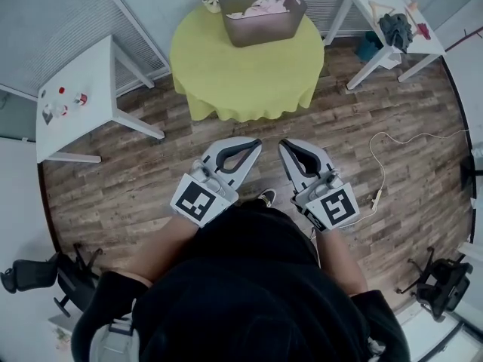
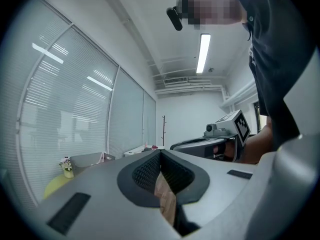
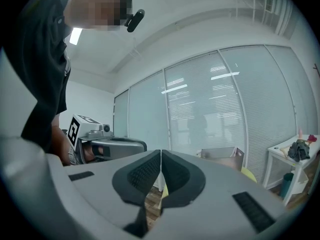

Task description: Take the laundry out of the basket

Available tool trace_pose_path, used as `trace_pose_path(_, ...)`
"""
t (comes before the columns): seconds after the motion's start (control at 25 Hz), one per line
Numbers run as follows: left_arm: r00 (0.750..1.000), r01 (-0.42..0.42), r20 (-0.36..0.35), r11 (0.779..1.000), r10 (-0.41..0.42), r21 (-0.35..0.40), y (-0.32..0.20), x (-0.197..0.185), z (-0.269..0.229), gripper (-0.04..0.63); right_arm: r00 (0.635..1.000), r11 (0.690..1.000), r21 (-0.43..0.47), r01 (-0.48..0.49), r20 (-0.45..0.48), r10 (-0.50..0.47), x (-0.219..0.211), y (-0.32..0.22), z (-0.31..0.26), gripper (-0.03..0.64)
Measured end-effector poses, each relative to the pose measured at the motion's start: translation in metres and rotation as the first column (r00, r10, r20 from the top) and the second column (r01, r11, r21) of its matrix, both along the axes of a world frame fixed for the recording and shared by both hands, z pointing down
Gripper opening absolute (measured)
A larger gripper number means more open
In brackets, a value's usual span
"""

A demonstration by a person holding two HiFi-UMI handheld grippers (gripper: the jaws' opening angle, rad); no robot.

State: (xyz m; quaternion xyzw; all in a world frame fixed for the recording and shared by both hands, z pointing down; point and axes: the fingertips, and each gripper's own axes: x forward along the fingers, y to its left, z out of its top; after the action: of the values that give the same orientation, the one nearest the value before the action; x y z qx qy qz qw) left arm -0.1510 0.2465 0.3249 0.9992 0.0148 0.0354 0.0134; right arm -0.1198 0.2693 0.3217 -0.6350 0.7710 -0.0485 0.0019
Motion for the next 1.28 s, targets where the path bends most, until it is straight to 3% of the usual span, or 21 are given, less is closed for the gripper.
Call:
trace_pose_path(0.64, 0.998, 0.056, 0.001, 0.998, -0.056, -0.015, -0.006, 0.047, 0.009, 0.009, 0.999, 0.999, -0.028, 0.039, -0.022, -0.04, 0.052, -0.006, 0.009, 0.025)
trace_pose_path(1.28, 0.999, 0.04, 0.014, 0.999, -0.039, -0.036, -0.121, 0.114, 0.022, 0.009, 0.999, 0.997, -0.071, 0.033, -0.026, -0.035, 0.114, -0.116, 0.019, 0.025)
